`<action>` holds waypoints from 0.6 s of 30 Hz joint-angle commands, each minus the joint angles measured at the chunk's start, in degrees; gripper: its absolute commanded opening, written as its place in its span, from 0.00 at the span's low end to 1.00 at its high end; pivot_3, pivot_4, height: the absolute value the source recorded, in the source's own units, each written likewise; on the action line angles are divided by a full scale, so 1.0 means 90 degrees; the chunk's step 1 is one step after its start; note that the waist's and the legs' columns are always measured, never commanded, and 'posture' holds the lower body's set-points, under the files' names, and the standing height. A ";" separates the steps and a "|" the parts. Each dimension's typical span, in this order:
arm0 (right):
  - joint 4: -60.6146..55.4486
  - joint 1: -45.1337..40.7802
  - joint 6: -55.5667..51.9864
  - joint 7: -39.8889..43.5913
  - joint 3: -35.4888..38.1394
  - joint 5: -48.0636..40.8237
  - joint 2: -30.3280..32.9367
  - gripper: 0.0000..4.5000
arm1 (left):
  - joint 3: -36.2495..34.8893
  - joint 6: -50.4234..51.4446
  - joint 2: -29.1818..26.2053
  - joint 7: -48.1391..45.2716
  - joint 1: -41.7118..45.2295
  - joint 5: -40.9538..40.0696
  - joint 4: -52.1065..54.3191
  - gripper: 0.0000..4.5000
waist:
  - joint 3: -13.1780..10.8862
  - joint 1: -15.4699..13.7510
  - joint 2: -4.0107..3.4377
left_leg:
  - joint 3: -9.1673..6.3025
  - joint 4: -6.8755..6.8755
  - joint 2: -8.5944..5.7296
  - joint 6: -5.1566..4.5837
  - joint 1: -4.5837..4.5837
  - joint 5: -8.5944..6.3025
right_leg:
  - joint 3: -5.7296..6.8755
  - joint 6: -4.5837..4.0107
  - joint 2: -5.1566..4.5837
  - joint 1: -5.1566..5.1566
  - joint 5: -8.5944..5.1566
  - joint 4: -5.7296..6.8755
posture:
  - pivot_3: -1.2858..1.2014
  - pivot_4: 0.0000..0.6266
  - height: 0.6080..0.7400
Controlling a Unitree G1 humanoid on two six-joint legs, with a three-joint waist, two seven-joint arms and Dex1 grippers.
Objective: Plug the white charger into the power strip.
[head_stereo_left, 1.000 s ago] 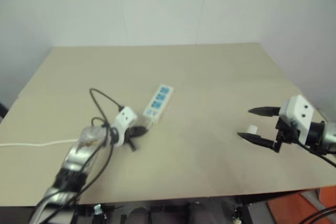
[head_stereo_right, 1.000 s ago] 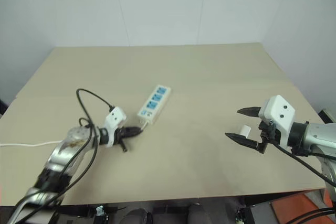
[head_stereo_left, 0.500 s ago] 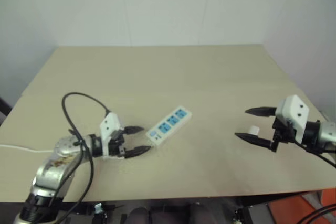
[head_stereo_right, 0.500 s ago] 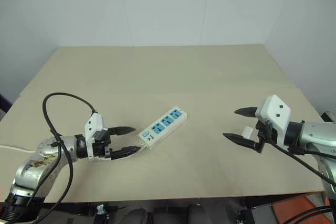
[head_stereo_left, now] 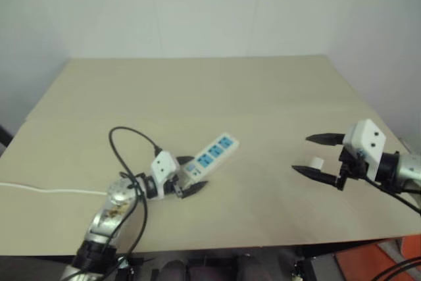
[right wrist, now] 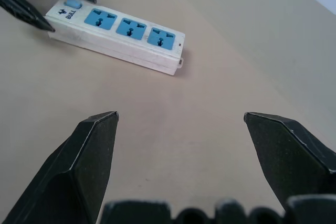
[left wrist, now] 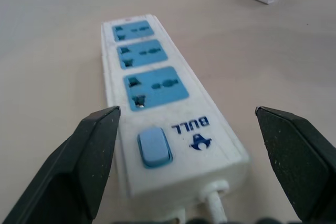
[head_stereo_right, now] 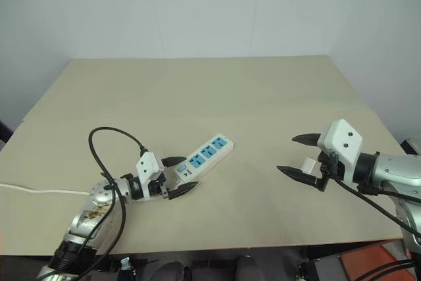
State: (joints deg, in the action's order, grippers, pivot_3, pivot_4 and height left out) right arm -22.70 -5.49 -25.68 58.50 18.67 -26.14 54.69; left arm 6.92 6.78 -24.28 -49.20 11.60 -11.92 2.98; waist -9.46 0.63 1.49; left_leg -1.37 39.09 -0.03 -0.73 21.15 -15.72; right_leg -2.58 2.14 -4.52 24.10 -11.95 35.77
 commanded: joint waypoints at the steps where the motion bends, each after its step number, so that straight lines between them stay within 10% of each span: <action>1: -0.0227 -0.0004 -0.0024 -0.0035 0.0180 -0.0220 -0.0009 1.00 | 0.0181 -0.0171 0.0140 0.0317 0.0016 0.0303 -0.0098 0.99 | 0.0000 -0.0022 -0.0001 | -0.0001 0.0000 0.0000 0.0000 0.0000 0.0000 | 0.0001 0.0000 0.0000 0.0000 0.0000 0.0001 | 0.52 0.24 1.00; 18: -0.0342 0.0034 -0.0068 -0.0061 0.0122 -0.0363 0.0032 1.00 | 0.0074 -0.0499 0.0673 0.1341 -0.0534 0.0396 0.0161 0.99 | 0.0004 -0.0021 -0.0003 | 0.0000 0.0000 0.0001 0.0000 -0.0005 0.0000 | -0.0001 0.0000 0.0000 -0.0007 0.0000 0.0002 | 0.52 0.24 1.00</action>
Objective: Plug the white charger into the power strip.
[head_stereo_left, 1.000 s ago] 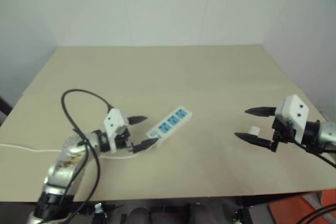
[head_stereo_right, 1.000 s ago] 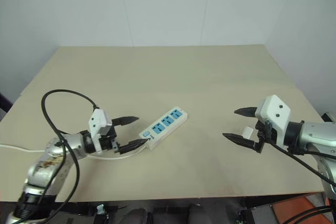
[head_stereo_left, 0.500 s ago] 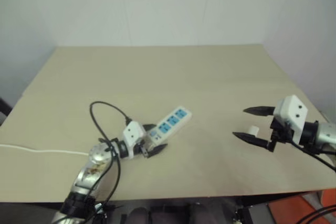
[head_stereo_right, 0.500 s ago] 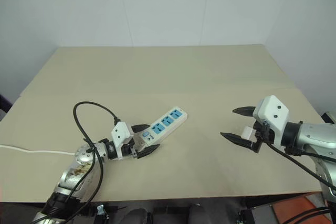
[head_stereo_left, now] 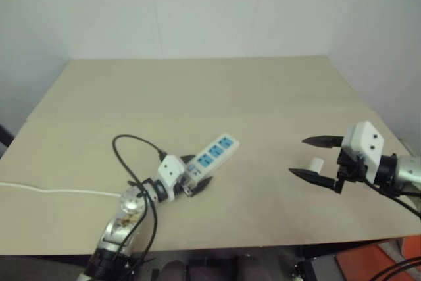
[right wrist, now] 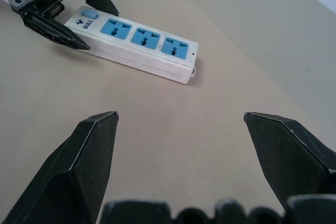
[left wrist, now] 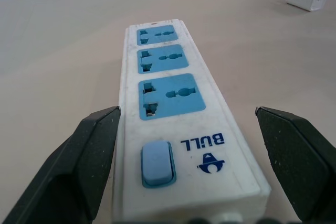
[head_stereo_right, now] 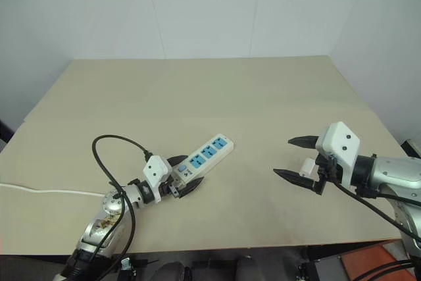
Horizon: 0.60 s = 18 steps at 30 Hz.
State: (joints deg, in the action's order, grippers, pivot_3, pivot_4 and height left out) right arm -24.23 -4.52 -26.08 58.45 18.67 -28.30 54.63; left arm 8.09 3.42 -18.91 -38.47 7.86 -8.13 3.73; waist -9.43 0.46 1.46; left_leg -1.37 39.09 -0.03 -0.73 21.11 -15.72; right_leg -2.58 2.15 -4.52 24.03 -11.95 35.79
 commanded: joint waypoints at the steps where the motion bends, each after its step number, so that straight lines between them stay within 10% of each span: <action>1: -0.0167 -0.0089 -0.0022 -0.0056 0.0100 -0.0121 0.0037 1.00 | -0.0064 -0.0246 0.0098 0.0162 -0.0144 -0.0011 0.0059 0.99 | 0.0000 -0.0003 0.0001 | 0.0000 0.0000 0.0000 0.0000 0.0000 0.0000 | 0.0000 0.0000 0.0000 0.0000 0.0000 0.0000 | 0.52 0.24 1.00; 18: -0.0186 -0.0151 -0.0058 -0.0038 0.0062 -0.0137 0.0066 1.00 | 0.0398 0.1084 -0.0022 0.0147 -0.0211 0.0079 0.0080 0.99 | 0.0004 -0.0012 -0.0006 | 0.0000 0.0000 -0.0002 0.0000 0.0000 0.0000 | 0.0001 0.0002 0.0001 -0.0002 -0.0001 -0.0002 | 0.52 0.24 1.00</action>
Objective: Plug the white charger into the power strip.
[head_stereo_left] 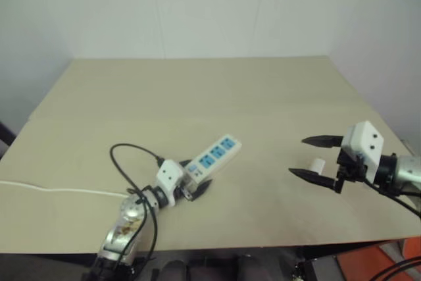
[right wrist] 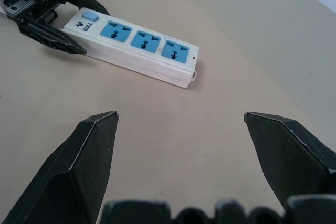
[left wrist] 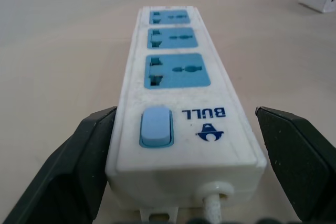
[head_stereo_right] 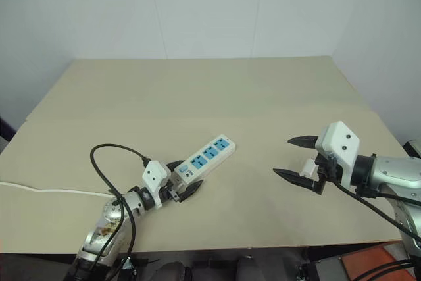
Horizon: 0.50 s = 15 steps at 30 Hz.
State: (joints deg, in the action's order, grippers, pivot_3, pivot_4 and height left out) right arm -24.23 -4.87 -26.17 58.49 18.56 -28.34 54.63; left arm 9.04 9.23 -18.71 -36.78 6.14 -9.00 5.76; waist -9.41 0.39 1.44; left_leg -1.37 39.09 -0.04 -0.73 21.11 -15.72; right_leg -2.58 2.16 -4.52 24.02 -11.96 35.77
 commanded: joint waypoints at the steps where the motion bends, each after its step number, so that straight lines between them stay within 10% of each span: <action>1: -0.0191 -0.0121 -0.0057 -0.0043 0.0073 -0.0137 0.0067 1.00 | 0.0340 0.0470 -0.0031 -0.0015 0.0005 0.0218 -0.0205 0.99 | 0.0007 -0.0011 -0.0010 | 0.0000 0.0000 0.0000 0.0000 -0.0003 0.0000 | 0.0000 0.0000 0.0000 -0.0005 0.0000 0.0000 | 0.52 0.24 1.00; 9: -0.0209 -0.0175 -0.0117 -0.0027 0.0113 -0.0151 0.0099 1.00 | 0.0501 0.0831 0.0142 -0.0086 0.0281 0.0181 -0.0468 0.99 | 0.0026 -0.0107 -0.0041 | -0.0001 -0.0009 -0.0002 -0.0001 -0.0093 -0.0001 | 0.0008 0.0061 -0.0001 -0.0110 -0.0041 -0.0022 | 0.52 0.24 1.00; 15: -0.0143 -0.0257 -0.0144 0.0023 0.0174 -0.0171 0.0155 1.00 | 0.0377 0.0455 0.0154 -0.0221 0.0311 0.0130 -0.0677 0.73 | 0.0046 -0.0115 -0.0075 | -0.0001 -0.0010 0.0000 -0.0003 -0.0098 -0.0002 | 0.0010 0.0067 -0.0003 -0.0138 -0.0041 -0.0070 | 0.52 0.24 1.00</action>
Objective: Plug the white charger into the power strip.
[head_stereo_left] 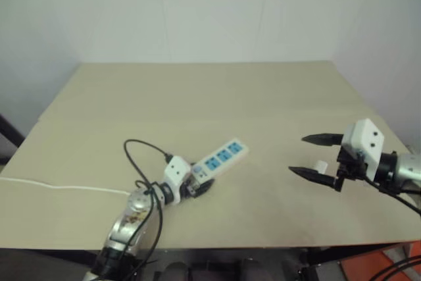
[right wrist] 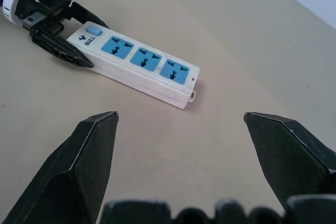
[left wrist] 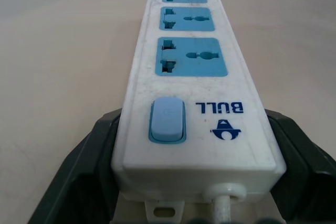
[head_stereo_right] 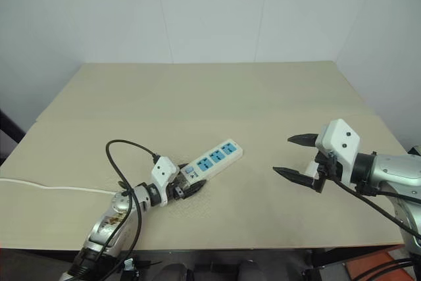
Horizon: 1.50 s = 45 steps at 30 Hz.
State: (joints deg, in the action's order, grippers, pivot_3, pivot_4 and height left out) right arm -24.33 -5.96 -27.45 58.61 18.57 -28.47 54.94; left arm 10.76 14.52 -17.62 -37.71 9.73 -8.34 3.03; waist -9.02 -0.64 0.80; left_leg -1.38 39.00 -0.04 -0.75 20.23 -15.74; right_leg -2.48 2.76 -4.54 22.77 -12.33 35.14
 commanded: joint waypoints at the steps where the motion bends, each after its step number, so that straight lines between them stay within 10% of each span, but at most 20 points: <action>1: -0.0120 -0.0149 -0.0003 0.0013 0.0169 -0.0152 0.0121 1.00 | 0.0174 -0.0236 0.0028 -0.0138 -0.0071 0.0072 -0.0421 0.73 | 0.0004 -0.0003 -0.0007 | 0.0000 0.0000 0.0000 -0.0001 0.0000 0.0000 | 0.0000 0.0000 0.0000 0.0000 0.0000 -0.0001 | 0.52 0.24 1.00; 18: 0.1719 -0.1292 0.2345 0.1416 -0.1317 0.1518 0.1041 1.00 | 0.0320 -0.2258 -0.1225 -0.4235 0.1527 -0.0488 -0.2262 0.73 | -0.0006 0.0170 0.0004 | 0.0005 -0.0008 0.0005 -0.0023 0.0061 -0.0013 | -0.0001 -0.0054 0.0006 0.0063 0.0031 -0.0017 | 0.52 0.24 1.00; 33: 0.4148 -0.3105 0.6146 0.3614 -0.2961 0.2788 0.1377 1.00 | 0.0461 -0.2298 -0.0962 -0.4640 0.1810 -0.0311 -0.2783 0.73 | -0.0009 0.0101 0.0008 | 0.0010 0.0001 -0.0003 -0.0034 0.0114 -0.0019 | -0.0004 -0.0052 -0.0004 0.0135 0.0031 -0.0006 | 0.52 0.24 1.00; 45: 0.5826 -0.4530 0.8963 0.3435 -0.4534 0.4472 0.1005 1.00 | 0.0413 -0.2287 -0.1000 -0.4459 0.1747 -0.0196 -0.2672 0.73 | -0.0008 0.0112 0.0006 | 0.0016 0.0000 -0.0003 -0.0034 0.0107 -0.0019 | -0.0010 -0.0056 -0.0005 0.0135 0.0033 0.0000 | 0.52 0.24 1.00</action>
State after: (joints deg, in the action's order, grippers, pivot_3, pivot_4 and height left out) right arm 26.84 -44.43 49.56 88.64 -21.86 9.68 63.53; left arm 13.37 -6.10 -26.54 -78.43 26.12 -11.63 -21.13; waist -9.09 0.37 0.86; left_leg -1.22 39.00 -0.07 -1.06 21.20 -15.91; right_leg -2.58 2.26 -4.60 24.01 -12.03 35.16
